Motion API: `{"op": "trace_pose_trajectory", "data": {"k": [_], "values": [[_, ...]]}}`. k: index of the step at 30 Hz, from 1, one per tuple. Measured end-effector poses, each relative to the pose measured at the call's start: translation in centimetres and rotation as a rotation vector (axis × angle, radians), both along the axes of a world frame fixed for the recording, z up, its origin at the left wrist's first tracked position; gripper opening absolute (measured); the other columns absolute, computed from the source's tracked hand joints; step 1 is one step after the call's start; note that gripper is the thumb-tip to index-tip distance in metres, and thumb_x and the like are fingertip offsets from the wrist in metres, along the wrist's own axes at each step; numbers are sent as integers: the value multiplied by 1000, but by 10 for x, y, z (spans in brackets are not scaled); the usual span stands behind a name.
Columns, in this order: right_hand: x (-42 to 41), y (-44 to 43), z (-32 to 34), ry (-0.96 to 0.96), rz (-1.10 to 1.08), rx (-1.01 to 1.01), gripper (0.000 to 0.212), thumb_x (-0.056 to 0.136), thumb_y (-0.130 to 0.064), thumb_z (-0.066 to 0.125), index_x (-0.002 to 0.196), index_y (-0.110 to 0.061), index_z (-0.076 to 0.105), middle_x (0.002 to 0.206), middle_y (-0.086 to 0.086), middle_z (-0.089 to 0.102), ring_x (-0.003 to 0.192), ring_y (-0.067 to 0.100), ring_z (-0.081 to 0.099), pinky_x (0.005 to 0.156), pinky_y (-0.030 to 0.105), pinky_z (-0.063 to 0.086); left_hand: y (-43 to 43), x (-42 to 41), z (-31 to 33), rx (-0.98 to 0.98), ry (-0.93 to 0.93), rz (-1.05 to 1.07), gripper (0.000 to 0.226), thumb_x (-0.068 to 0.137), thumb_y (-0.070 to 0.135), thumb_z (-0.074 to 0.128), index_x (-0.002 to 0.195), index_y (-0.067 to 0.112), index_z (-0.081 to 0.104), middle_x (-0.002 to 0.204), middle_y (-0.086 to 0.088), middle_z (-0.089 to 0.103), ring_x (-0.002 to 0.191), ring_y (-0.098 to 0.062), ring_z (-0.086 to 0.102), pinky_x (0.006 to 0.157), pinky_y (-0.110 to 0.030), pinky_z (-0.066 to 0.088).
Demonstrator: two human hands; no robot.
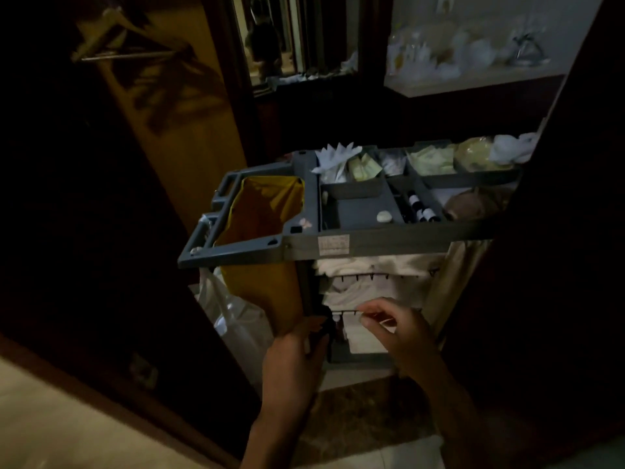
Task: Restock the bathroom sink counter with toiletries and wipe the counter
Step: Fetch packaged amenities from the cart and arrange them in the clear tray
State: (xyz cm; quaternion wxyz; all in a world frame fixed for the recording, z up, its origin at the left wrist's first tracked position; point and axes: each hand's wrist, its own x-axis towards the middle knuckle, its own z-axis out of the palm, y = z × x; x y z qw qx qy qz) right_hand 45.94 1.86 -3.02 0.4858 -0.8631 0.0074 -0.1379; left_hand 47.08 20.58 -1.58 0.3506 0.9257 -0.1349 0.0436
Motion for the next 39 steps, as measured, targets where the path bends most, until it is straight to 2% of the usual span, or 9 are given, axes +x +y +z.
{"op": "trace_pose_trajectory", "data": {"k": [3, 6, 10, 13, 18, 25, 30, 34, 39], "values": [[38, -28, 8, 28, -31, 4, 21, 88, -18, 65, 91, -38, 63, 88, -21, 65, 86, -9, 59, 72, 7, 45, -30, 41, 2, 6, -30, -39, 25, 90, 26, 61, 115, 30, 62, 112, 16, 60, 98, 0, 58, 83, -16, 47], [67, -49, 4, 64, -37, 2, 23, 88, -22, 66, 87, -45, 60, 90, -23, 64, 87, -12, 57, 70, 6, 44, -51, 70, -4, -13, -27, -29, 25, 89, 25, 63, 113, 28, 62, 107, 15, 59, 97, -2, 58, 81, -21, 50], [100, -62, -8, 97, -23, -8, 24, 88, -24, 66, 89, -47, 58, 91, -24, 64, 87, -13, 57, 73, 9, 48, -65, 98, -12, 3, 5, -3, 25, 88, 32, 62, 113, 35, 62, 104, 22, 57, 94, 3, 56, 79, -16, 50], [124, -65, -15, 123, 1, 22, 20, 87, -23, 67, 90, -43, 62, 90, -22, 66, 86, -11, 58, 73, 9, 47, -68, 121, -16, 21, 21, 25, 26, 87, 29, 64, 112, 37, 62, 99, 25, 54, 92, 4, 56, 75, -16, 50], [169, -72, -25, 149, -6, 79, 17, 85, -20, 69, 89, -37, 67, 88, -20, 68, 83, -5, 62, 74, 17, 51, -75, 167, -17, 18, 18, 23, 27, 86, 25, 68, 107, 39, 62, 96, 25, 55, 90, 6, 55, 71, -8, 44], [265, -100, -21, 152, -78, 113, 17, 86, -17, 69, 92, -33, 68, 95, -14, 69, 89, -2, 63, 79, 18, 51, -102, 279, -19, -10, -19, -72, 27, 88, 22, 65, 112, 33, 60, 107, 21, 58, 95, 8, 52, 77, -5, 41], [354, -110, 3, 130, -85, 29, 13, 89, -21, 66, 95, -33, 66, 95, -14, 67, 89, 2, 62, 79, 18, 50, -112, 370, -9, -123, -45, -57, 26, 87, 20, 68, 112, 27, 66, 107, 13, 66, 97, -2, 60, 77, -19, 50], [409, -103, 13, 83, -127, -35, 12, 88, -18, 67, 94, -28, 66, 87, -15, 66, 82, -2, 61, 71, 11, 46, -107, 424, -8, -124, -39, -79, 26, 85, 20, 69, 110, 28, 66, 105, 14, 64, 96, 0, 55, 70, -2, 38], [448, -88, -1, 110, -114, -84, 18, 85, -19, 70, 93, -34, 65, 83, -16, 65, 79, -1, 61, 72, 18, 49, -101, 464, -22, -106, 10, -82, 35, 84, 14, 67, 114, 32, 64, 107, 13, 63, 98, -3, 59, 71, -5, 40]]}}
